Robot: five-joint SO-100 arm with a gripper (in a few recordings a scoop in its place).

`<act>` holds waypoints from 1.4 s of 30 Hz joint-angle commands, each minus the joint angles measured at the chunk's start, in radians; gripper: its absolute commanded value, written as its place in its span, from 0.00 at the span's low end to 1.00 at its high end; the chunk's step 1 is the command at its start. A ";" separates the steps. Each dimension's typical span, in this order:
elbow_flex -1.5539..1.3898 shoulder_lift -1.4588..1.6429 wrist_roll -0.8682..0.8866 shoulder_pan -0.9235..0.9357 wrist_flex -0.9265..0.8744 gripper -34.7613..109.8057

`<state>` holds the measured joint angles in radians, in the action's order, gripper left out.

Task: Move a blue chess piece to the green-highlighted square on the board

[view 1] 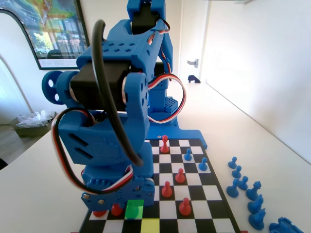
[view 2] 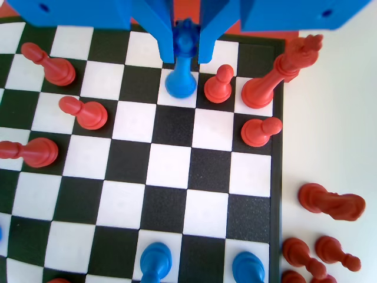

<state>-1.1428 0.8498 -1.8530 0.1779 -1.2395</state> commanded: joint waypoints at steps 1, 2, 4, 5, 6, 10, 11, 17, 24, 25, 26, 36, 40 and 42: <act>-0.008 0.077 -0.008 0.009 -0.011 0.31; -0.009 0.077 -0.008 0.009 -0.009 0.31; -0.014 0.077 -0.006 0.009 -0.003 0.31; -0.014 0.077 -0.008 0.009 -0.003 0.31; -0.015 0.077 -0.009 0.009 -0.003 0.32; -0.011 0.078 -0.006 0.011 -0.005 0.33; -0.011 0.081 -0.006 0.011 -0.006 0.33; -0.006 0.104 0.003 0.006 -0.017 0.33; 0.054 0.219 0.035 -0.026 -0.137 0.30; 0.057 0.242 0.038 -0.029 -0.150 0.29; 0.057 0.262 0.046 -0.034 -0.160 0.29; -0.291 0.729 0.112 -0.064 -0.067 0.25; -0.581 1.063 0.074 -0.084 -0.029 0.25; -0.696 1.203 0.049 -0.091 -0.023 0.25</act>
<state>-1.7303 1.7748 -1.7717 0.0890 -1.2732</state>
